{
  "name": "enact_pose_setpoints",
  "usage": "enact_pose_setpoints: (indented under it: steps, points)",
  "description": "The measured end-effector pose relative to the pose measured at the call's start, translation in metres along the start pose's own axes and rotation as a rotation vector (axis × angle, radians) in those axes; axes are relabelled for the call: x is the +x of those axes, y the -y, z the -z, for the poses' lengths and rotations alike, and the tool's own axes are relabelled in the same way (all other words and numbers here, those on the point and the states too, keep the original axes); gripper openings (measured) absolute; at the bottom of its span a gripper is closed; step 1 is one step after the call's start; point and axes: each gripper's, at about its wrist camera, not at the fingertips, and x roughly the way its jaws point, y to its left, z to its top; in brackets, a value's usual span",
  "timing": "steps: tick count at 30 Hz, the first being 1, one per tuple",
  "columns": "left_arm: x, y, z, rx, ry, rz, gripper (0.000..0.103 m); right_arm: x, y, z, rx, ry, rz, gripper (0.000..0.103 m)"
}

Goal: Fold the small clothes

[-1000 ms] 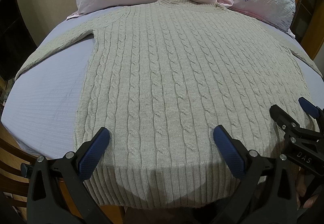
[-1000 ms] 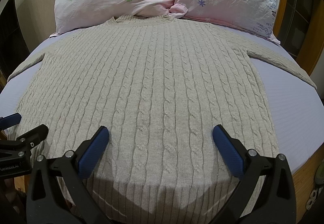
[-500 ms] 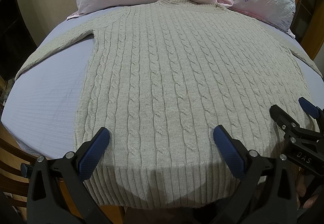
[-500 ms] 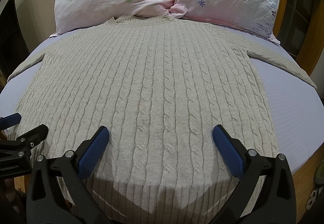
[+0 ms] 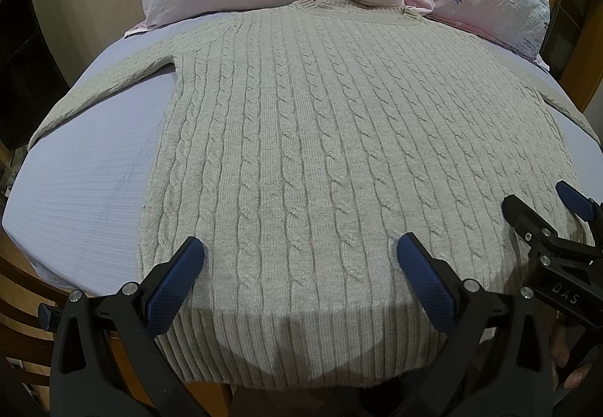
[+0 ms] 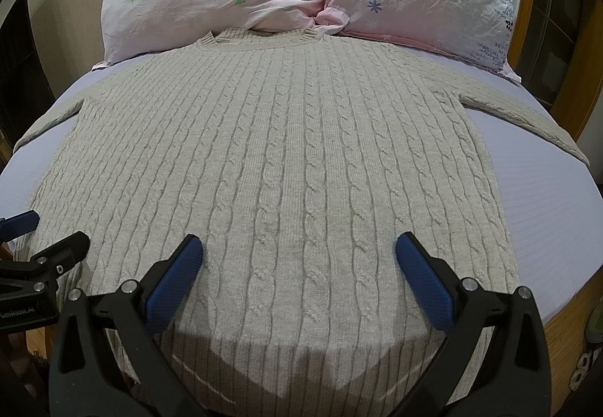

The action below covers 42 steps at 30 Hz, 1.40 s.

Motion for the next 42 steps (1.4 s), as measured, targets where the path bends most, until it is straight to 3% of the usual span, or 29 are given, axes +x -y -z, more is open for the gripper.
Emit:
enact_pose_setpoints:
  steps: [37,39,42]
  points:
    - [0.000,0.000,0.001,0.002,0.012,-0.001,0.102,-0.001,0.001,0.000,-0.023,0.015,-0.021,0.101]
    - [-0.001,0.000,0.002,0.007,0.033,0.001,0.102,-0.004,0.009,-0.006,-0.060,0.025,-0.089,0.101]
    - [-0.006,0.000,0.008,0.022,0.066,0.004,0.102,-0.020,0.069,-0.028,0.090,0.102,-0.155,0.101]
